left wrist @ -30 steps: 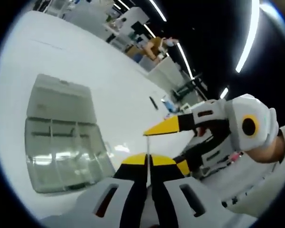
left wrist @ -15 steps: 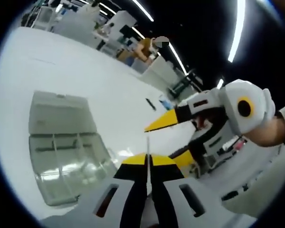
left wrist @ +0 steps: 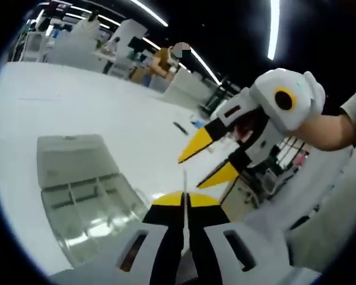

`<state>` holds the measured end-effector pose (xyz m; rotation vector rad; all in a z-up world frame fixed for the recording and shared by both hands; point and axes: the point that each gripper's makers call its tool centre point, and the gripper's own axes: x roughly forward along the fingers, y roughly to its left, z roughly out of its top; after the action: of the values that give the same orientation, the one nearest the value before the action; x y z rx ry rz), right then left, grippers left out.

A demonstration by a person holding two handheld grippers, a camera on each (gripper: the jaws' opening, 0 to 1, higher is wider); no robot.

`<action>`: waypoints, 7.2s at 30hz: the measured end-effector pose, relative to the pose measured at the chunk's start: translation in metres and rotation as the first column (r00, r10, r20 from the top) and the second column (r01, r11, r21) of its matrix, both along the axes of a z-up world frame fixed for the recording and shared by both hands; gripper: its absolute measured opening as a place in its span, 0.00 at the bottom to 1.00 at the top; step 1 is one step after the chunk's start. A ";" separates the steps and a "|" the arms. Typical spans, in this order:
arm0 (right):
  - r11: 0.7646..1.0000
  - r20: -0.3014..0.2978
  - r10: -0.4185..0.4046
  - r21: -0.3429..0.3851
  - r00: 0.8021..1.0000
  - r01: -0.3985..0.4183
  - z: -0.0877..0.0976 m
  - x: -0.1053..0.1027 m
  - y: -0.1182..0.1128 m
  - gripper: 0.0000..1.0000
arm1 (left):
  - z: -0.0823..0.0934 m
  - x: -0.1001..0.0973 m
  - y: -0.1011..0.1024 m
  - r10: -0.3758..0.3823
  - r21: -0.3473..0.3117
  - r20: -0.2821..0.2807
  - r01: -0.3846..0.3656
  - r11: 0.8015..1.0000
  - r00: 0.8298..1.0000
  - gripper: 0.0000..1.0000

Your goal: Insert the divider into the dual guide fixture by aligning both edges with the guide slots and pushing it downward to the bottom, including one-sided entry, uneven engagement, binding, and posture correction.

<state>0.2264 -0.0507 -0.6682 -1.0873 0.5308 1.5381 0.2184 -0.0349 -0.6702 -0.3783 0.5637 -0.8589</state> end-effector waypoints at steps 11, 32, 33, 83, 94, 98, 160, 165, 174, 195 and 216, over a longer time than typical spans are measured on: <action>0.999 -0.074 0.040 -0.028 0.996 -0.042 -0.002 -0.005 0.001 0.12 | 0.002 -0.006 -0.003 -0.071 0.060 0.091 0.066 0.996 0.993 0.00; 0.993 -0.163 0.097 -0.050 0.982 -0.106 -0.006 -0.021 0.008 0.02 | 0.004 -0.011 -0.007 -0.170 0.166 0.215 0.136 0.977 0.962 0.00; 0.993 -0.168 0.096 -0.053 0.981 -0.106 -0.006 -0.021 0.007 0.02 | 0.005 -0.011 -0.007 -0.173 0.167 0.219 0.138 0.976 0.960 0.00; 0.989 -0.430 -0.132 -0.120 0.893 0.089 -0.010 -0.043 0.002 0.00 | 0.000 -0.029 -0.013 -0.282 0.233 0.276 0.221 0.947 0.919 0.01; 0.977 -0.478 -0.207 -0.143 0.854 0.157 -0.013 -0.045 0.001 0.00 | -0.005 -0.030 -0.015 -0.287 0.242 0.249 0.227 0.943 0.925 0.03; 0.974 -0.489 -0.224 -0.144 0.843 0.176 -0.014 -0.045 0.002 0.00 | -0.006 -0.029 -0.014 -0.283 0.243 0.243 0.224 0.944 0.928 0.03; 0.943 -0.162 -0.231 -0.282 0.959 0.180 -0.041 0.016 0.031 0.00 | -0.016 -0.015 0.049 -0.053 0.387 0.233 -0.042 0.921 0.971 0.62; 0.941 -0.152 -0.225 -0.290 0.962 0.174 -0.043 0.018 0.033 0.00 | -0.015 -0.014 0.050 -0.030 0.383 0.229 -0.062 0.922 0.973 0.68; 0.941 -0.144 -0.203 -0.303 0.969 0.153 -0.049 0.019 0.034 0.00 | -0.015 -0.014 0.053 -0.001 0.378 0.224 -0.086 0.922 0.975 0.75; 0.939 -0.127 -0.169 -0.323 0.977 0.120 -0.058 0.023 0.036 0.00 | -0.017 -0.012 0.060 0.059 0.359 0.183 -0.123 0.925 0.981 0.81; 0.936 -0.134 -0.174 -0.331 0.976 0.122 -0.069 0.029 0.036 0.00 | -0.018 -0.010 0.061 0.070 0.353 0.177 -0.130 0.927 0.982 0.80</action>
<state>0.2553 -0.0151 -0.7376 -1.1419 0.9817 1.4442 0.2082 0.0264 -0.6883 0.0017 0.5348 -0.6613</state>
